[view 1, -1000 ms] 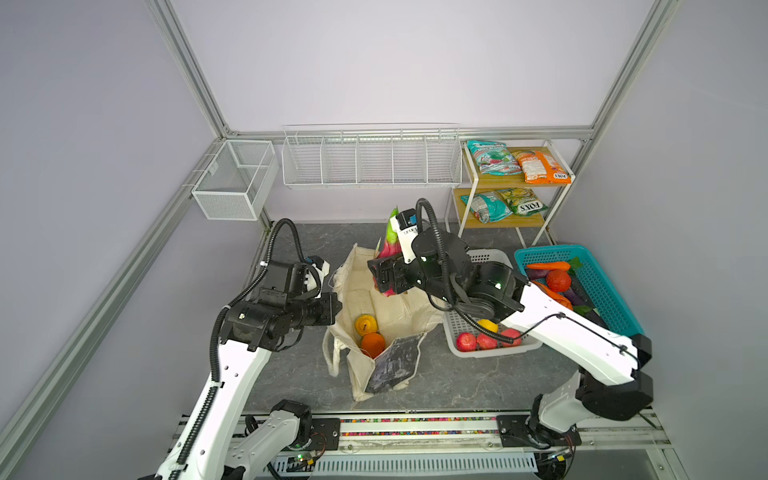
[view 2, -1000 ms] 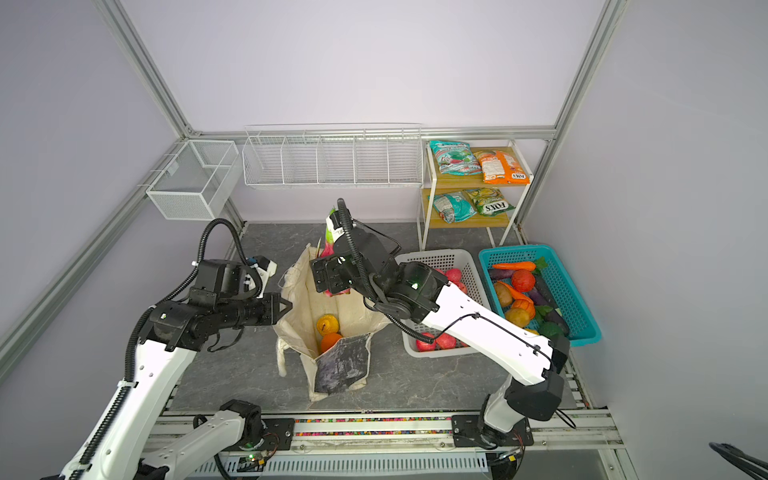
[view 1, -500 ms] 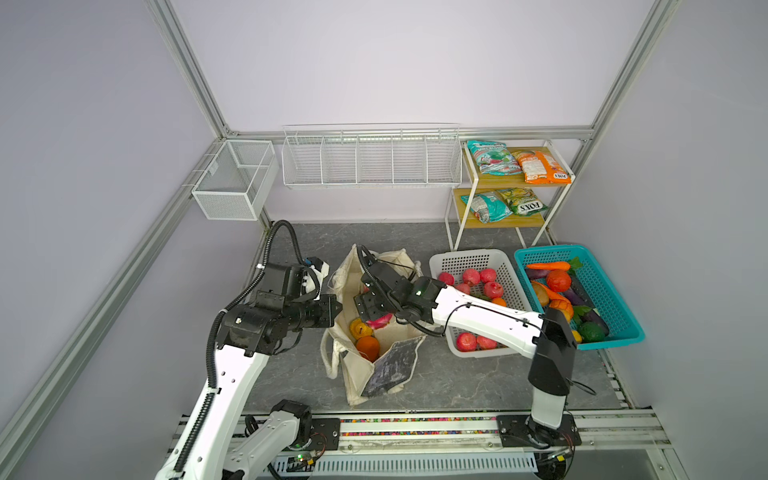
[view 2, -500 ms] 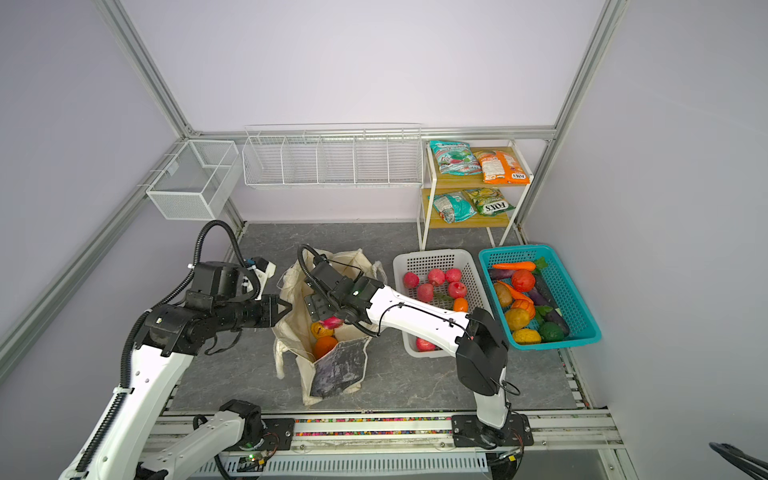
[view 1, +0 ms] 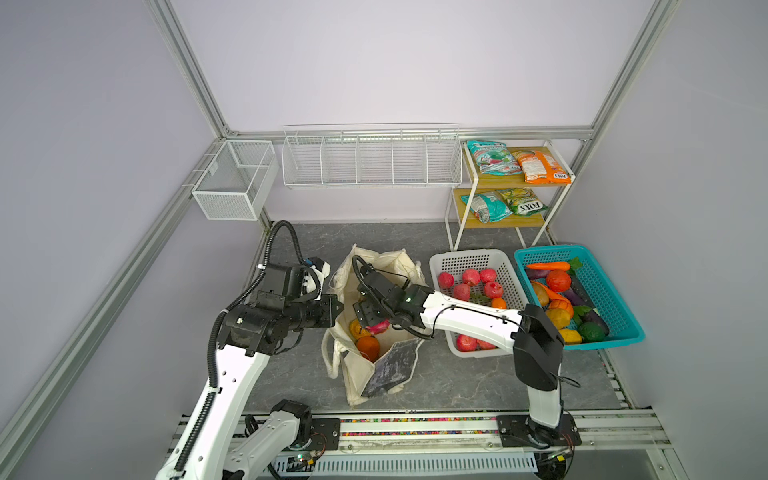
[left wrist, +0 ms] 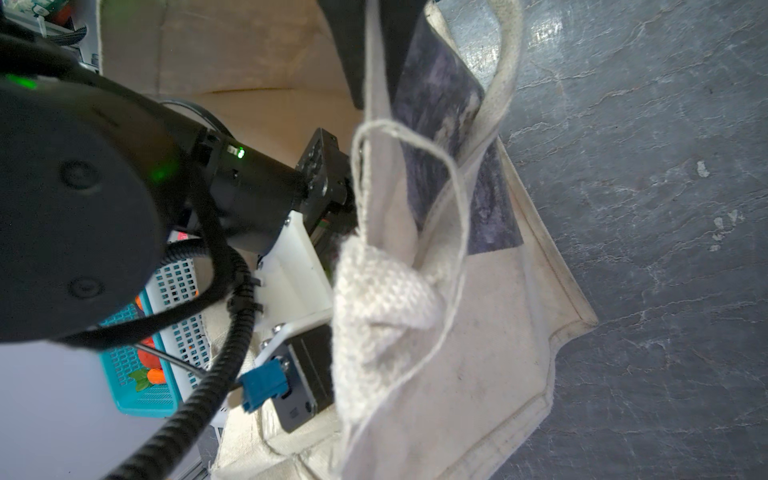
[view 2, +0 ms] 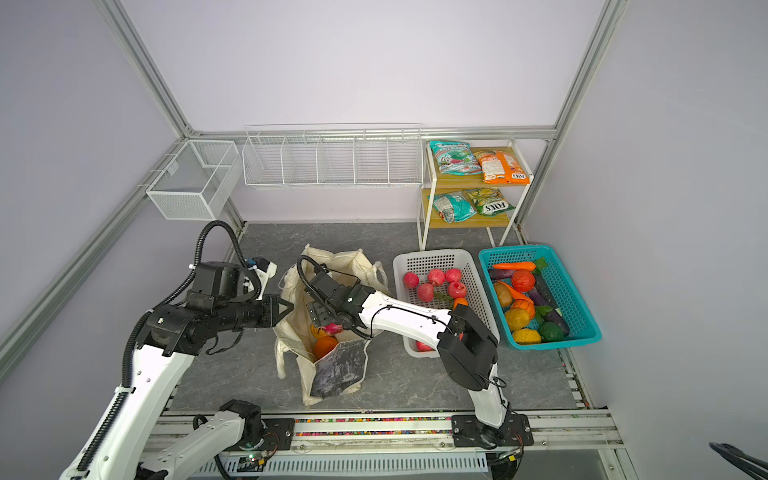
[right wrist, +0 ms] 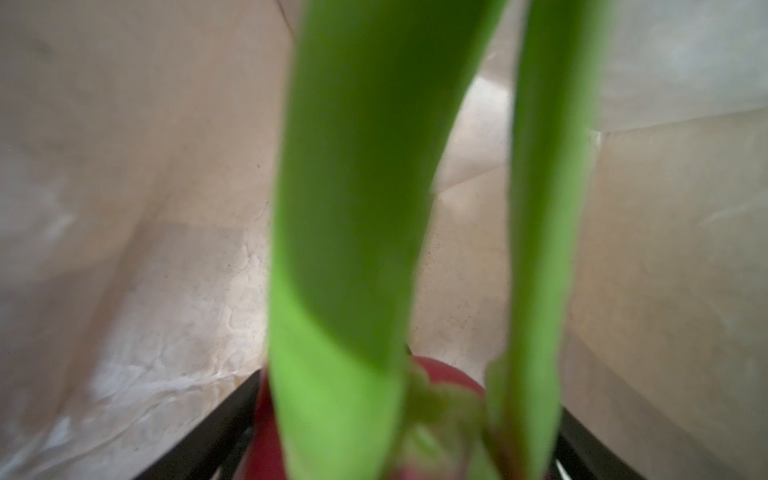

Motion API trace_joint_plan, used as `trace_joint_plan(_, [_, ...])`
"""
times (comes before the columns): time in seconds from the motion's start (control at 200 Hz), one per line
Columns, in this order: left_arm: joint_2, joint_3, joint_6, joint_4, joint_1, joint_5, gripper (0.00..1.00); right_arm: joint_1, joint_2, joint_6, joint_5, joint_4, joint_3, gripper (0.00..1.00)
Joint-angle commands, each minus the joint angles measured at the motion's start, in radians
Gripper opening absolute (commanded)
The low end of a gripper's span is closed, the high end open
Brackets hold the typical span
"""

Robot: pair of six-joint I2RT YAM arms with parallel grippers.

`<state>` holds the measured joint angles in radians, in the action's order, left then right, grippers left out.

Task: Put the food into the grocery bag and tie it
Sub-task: 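Raise the right gripper out of the tote and back toward the basket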

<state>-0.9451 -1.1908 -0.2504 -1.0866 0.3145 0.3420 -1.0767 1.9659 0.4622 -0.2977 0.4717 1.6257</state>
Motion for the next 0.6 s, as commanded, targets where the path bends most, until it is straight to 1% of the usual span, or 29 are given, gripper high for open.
trace_joint_plan(0.0, [0.007,0.002,0.005,0.028,0.003,0.024,0.00,0.000,-0.013,-0.028,-0.001,-0.052,-0.014,0.97])
trace_joint_plan(0.06, [0.005,0.002,0.007,0.027,0.003,0.022,0.00,0.001,-0.028,-0.025,-0.002,-0.086,-0.039,1.00])
trace_joint_plan(0.115, [0.005,0.000,0.008,0.024,0.003,0.019,0.00,0.001,-0.035,-0.022,0.003,-0.096,-0.047,1.00])
trace_joint_plan(0.15, [0.006,0.001,0.009,0.023,0.003,0.017,0.00,0.001,-0.035,-0.022,0.001,-0.093,-0.045,0.97])
trace_joint_plan(0.18, [0.005,0.002,0.008,0.024,0.002,0.016,0.00,0.001,-0.034,-0.019,-0.013,-0.081,-0.035,0.89])
trace_joint_plan(0.2, [0.006,0.001,0.009,0.023,0.003,0.017,0.00,0.000,-0.033,-0.019,-0.026,-0.070,-0.028,0.88])
trace_joint_plan(0.305, [0.007,0.002,0.008,0.023,0.003,0.018,0.00,-0.007,-0.028,-0.025,-0.076,-0.028,0.001,0.87])
trace_joint_plan(0.595, [0.008,0.006,0.010,0.025,0.003,0.016,0.00,-0.007,-0.085,-0.038,-0.061,-0.037,0.006,0.87])
